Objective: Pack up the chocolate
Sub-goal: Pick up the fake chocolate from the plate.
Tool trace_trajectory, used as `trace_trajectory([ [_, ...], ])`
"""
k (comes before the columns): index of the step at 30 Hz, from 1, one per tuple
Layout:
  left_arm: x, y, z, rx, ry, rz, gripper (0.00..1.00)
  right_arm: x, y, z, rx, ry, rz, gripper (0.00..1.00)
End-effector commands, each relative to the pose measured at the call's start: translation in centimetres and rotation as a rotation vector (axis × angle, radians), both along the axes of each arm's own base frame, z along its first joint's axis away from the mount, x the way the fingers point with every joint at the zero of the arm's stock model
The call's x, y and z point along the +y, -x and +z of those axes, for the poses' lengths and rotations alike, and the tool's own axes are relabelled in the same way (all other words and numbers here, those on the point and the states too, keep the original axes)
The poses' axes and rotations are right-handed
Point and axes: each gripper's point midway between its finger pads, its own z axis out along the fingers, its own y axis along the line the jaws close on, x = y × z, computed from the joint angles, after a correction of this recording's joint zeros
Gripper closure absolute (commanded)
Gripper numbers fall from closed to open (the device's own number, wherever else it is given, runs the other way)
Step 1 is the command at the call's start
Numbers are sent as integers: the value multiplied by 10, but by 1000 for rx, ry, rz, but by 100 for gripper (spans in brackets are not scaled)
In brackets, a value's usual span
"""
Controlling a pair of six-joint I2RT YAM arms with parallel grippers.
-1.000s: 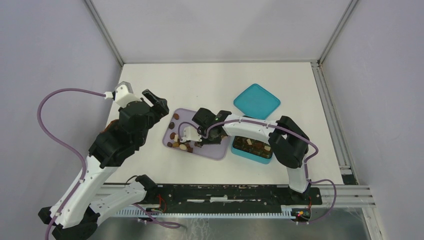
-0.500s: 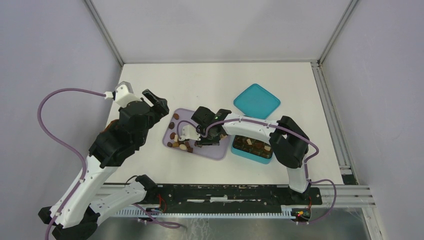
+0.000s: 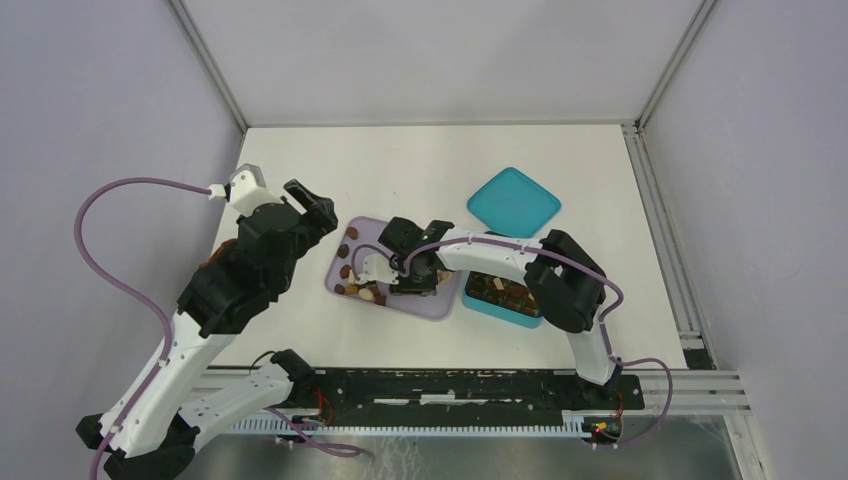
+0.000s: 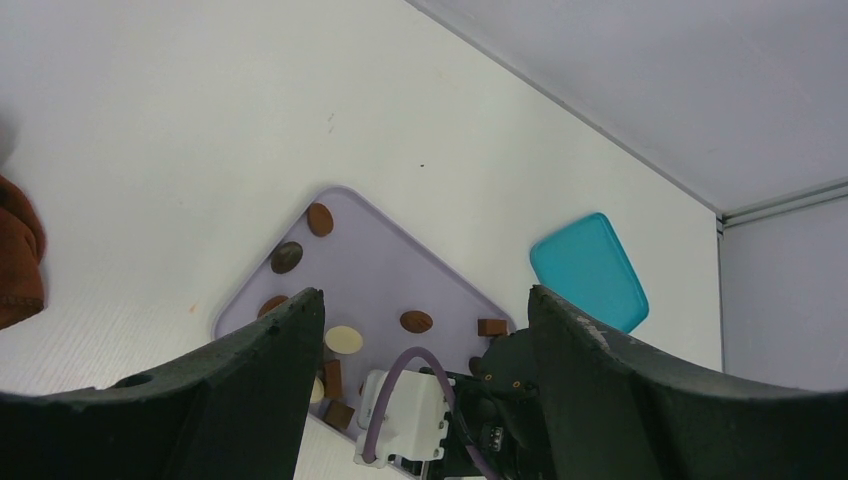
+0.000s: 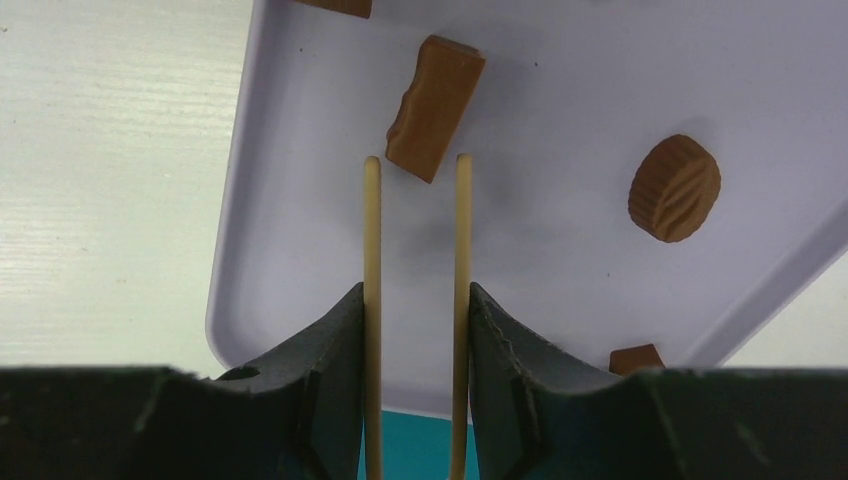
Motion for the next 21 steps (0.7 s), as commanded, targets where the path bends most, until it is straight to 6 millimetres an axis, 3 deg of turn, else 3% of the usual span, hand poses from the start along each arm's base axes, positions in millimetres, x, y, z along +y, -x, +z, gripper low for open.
trace_trajectory([
  [1,1,-1,6,-24,41,20,20,14,-7,9,-28,-19,-21,58],
  [9,2,0,6,-26,44,22,20,26,-5,6,-31,-17,-13,59],
  [21,2,0,5,-24,47,22,20,26,-12,5,-63,4,-27,67],
])
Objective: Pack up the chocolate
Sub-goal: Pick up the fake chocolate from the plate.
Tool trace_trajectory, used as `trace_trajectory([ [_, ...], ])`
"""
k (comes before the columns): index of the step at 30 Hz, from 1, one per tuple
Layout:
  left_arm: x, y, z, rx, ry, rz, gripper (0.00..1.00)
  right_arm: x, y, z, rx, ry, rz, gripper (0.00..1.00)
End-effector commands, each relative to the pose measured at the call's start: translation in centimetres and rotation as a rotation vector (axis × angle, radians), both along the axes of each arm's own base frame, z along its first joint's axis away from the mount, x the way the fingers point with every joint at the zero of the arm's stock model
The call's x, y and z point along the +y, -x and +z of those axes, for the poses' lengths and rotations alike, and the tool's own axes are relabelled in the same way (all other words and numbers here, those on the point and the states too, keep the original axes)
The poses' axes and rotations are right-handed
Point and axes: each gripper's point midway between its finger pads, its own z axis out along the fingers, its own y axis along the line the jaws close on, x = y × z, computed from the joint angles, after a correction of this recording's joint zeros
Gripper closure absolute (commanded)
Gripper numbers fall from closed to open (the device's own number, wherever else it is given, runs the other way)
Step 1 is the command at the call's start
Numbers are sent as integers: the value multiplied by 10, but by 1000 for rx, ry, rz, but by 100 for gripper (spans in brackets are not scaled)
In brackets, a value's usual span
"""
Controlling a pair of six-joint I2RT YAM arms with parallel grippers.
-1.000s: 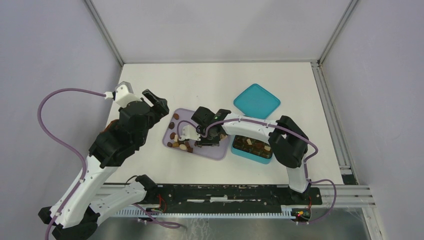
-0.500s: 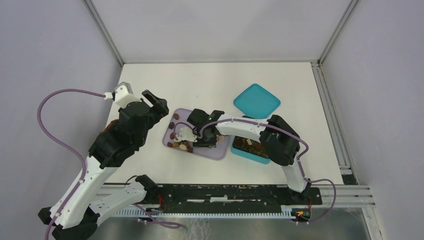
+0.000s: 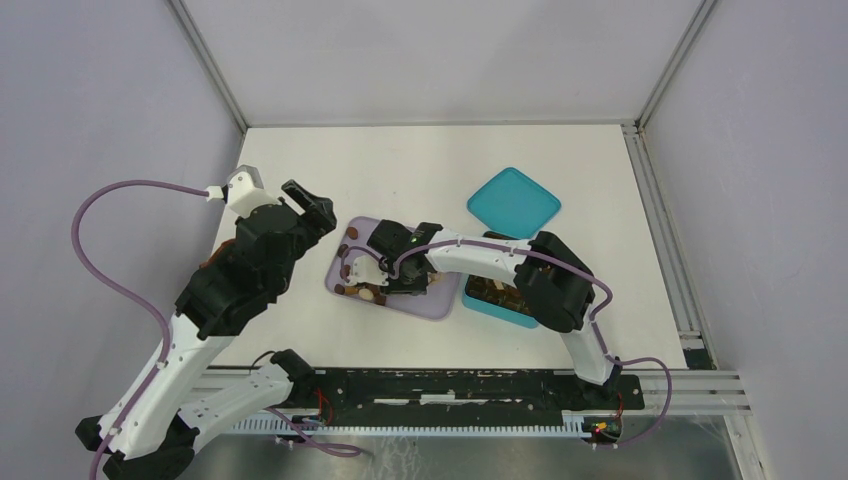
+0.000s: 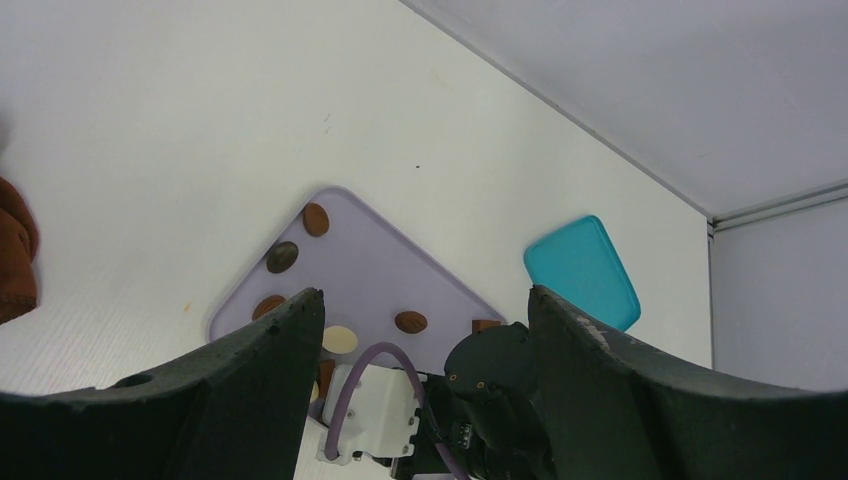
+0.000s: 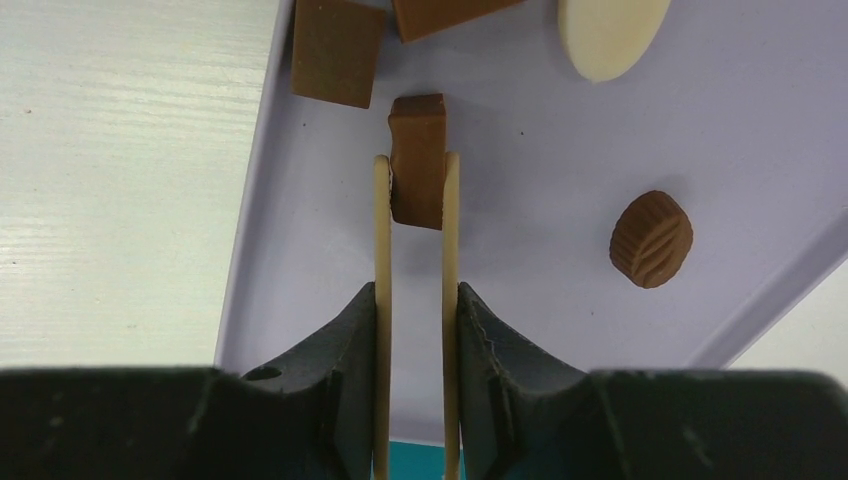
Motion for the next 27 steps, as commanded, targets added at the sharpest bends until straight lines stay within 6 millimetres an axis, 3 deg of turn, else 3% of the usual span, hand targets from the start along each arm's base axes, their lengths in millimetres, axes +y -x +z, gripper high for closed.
trace_trajectory([
  [1,1,-1,4,-17,31,17,20,5,-10,8,-45,-2,-23,66],
  [4,0,-2,4,-15,31,15,20,5,-11,11,-53,-5,-23,61],
  [9,-1,-3,4,-15,32,12,20,4,-11,8,-52,3,-24,60],
  [16,-1,-2,5,-19,37,11,20,5,-10,12,-47,-11,-14,70],
  [21,-2,-1,6,-21,47,4,20,6,-9,34,-51,-70,-7,84],
  [27,-6,1,10,-52,85,-20,20,-2,-3,69,30,-208,-3,90],
])
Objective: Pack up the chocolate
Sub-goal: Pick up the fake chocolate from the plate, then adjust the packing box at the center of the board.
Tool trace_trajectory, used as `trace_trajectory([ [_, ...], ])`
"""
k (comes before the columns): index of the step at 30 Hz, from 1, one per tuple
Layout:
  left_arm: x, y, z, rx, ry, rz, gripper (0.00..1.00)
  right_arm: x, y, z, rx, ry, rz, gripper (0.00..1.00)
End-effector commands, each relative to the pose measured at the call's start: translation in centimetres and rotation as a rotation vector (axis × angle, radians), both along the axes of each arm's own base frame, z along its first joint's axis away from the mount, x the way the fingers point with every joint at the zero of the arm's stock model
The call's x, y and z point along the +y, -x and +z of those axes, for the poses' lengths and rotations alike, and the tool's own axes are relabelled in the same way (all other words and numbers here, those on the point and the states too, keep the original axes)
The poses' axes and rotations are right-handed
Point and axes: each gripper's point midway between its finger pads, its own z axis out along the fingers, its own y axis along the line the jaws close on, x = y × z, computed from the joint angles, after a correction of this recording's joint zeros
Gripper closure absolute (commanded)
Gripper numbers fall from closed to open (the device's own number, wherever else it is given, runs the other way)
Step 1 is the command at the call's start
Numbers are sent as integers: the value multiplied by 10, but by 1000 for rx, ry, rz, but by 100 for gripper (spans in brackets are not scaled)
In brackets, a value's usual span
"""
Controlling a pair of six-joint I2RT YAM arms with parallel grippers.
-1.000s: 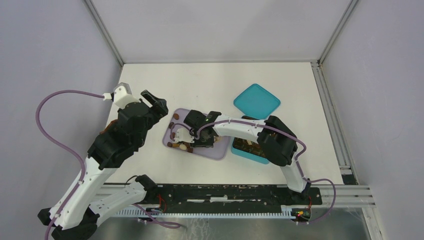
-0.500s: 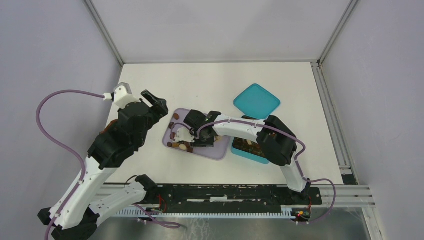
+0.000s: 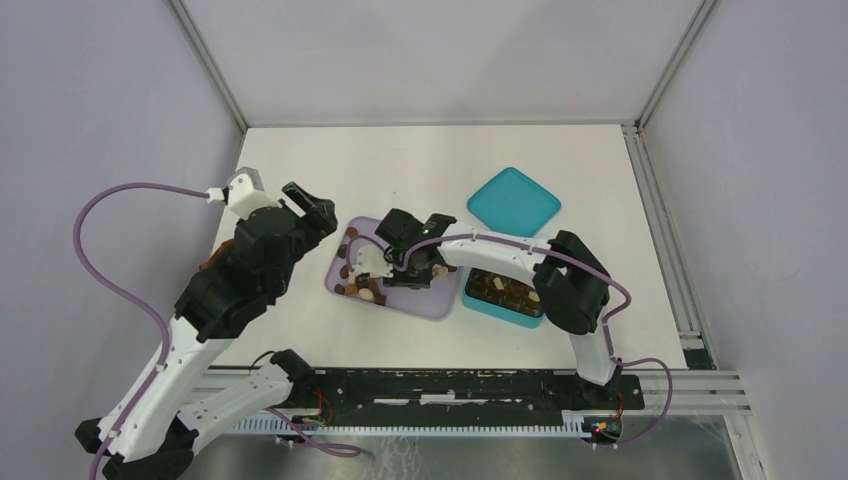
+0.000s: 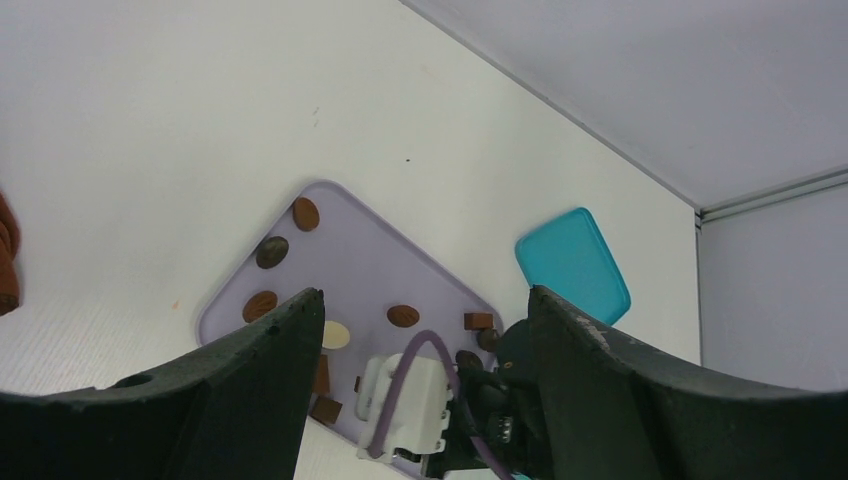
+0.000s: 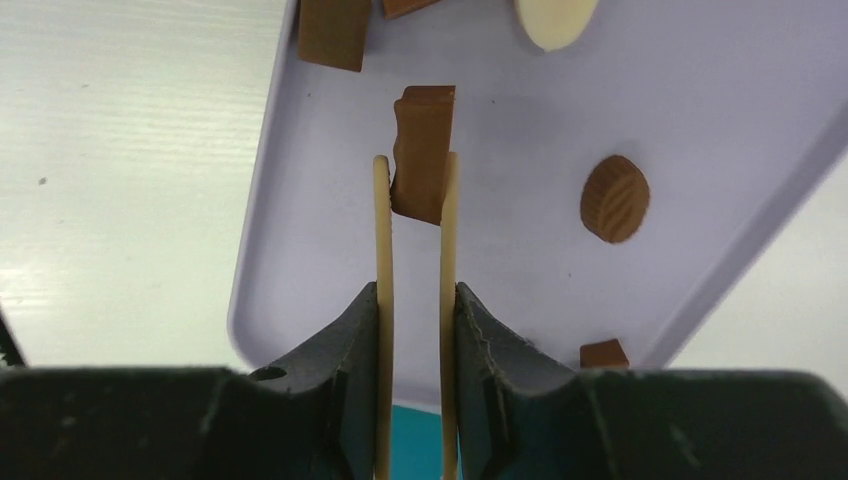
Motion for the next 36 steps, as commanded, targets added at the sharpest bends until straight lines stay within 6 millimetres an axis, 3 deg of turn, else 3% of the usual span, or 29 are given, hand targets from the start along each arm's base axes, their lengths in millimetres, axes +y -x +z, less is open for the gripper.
trace_trajectory([
  [1,-4,-1,12,-64,84,-7,20,-1,-1,58,32,-186,4,90],
  [6,-8,3,23,-138,138,-50,20,-20,2,84,45,-278,15,91],
  [10,-13,7,29,-199,185,-91,19,-50,0,105,79,-355,1,92],
  [14,-38,1,23,-223,231,-183,15,-89,7,117,71,-388,-3,92],
  [23,-133,-31,-39,-60,189,-503,15,-192,8,103,82,-389,-230,92],
  [27,-169,-44,-72,16,138,-618,17,-228,3,99,72,-389,-325,91],
  [33,-223,-53,-129,176,-14,-719,22,-261,2,90,91,-377,-395,92],
  [36,-249,-52,-162,266,-120,-753,32,-270,3,86,98,-361,-403,91],
])
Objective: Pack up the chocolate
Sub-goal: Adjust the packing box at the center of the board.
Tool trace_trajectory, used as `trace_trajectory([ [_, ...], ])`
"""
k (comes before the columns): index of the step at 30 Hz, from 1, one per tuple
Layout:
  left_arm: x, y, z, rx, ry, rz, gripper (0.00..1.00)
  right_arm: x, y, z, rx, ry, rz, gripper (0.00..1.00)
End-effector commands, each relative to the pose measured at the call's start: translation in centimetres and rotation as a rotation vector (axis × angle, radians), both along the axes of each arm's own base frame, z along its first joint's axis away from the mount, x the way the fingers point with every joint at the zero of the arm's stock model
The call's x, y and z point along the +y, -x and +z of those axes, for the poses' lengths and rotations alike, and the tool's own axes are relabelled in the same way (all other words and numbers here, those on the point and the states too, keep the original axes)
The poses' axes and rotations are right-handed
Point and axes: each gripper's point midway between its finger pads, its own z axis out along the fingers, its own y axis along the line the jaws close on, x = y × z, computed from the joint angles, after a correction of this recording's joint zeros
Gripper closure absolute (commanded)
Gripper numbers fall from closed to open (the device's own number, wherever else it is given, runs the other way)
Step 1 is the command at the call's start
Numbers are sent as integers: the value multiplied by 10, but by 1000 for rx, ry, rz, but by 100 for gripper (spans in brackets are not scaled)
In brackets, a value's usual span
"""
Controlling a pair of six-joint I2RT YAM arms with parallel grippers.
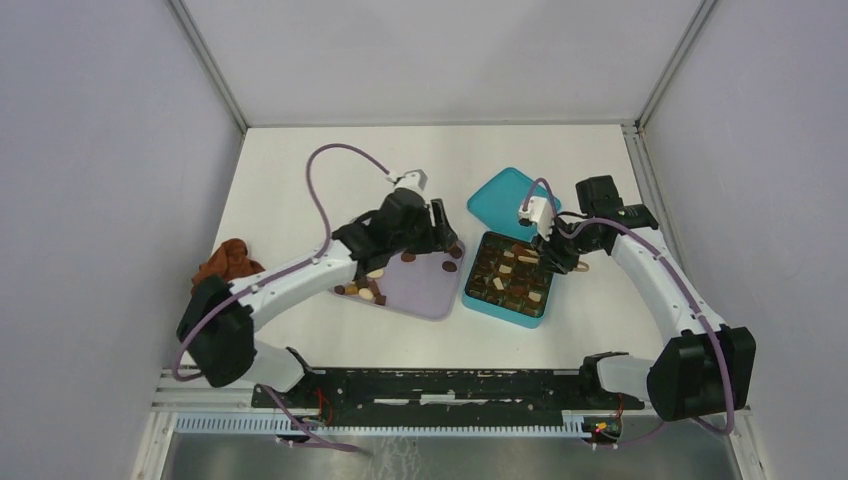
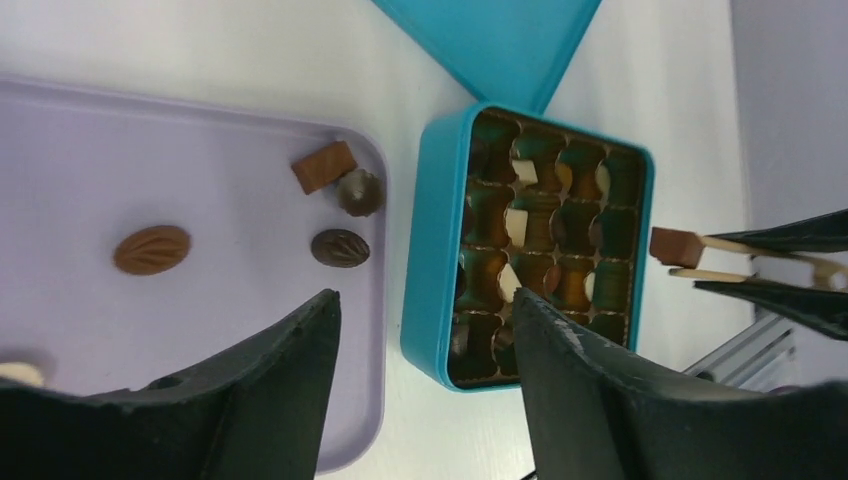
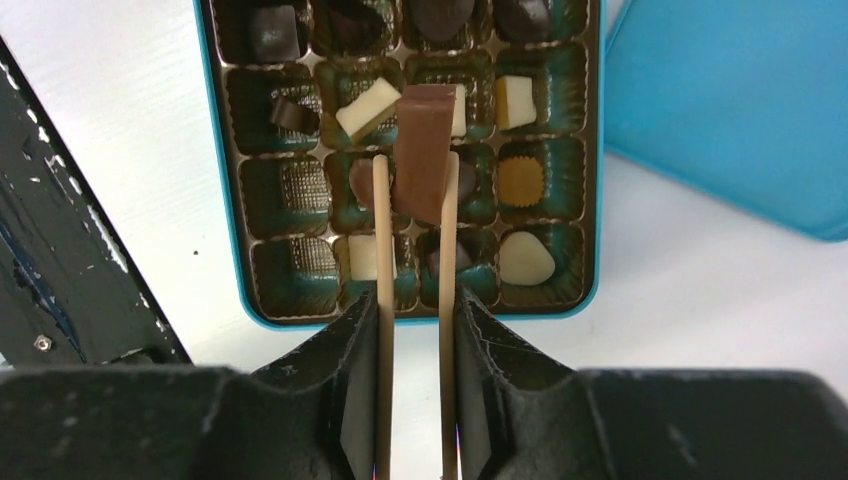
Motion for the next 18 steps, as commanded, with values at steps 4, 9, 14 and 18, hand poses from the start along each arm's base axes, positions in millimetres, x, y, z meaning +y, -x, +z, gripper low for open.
trace_trajectory([
  [4,-66,1,-45,20,-224,-188,46,-9,14,-5,14,9,77,91],
  [9,-86,-1,-69,50,-294,-244,47,-12,17,-11,14,31,89,91],
  [14,-87,-9,-84,60,-357,-248,48,-9,19,-13,28,13,86,92],
  [18,-96,-14,-95,71,-371,-263,51,-9,19,-14,35,9,85,91],
])
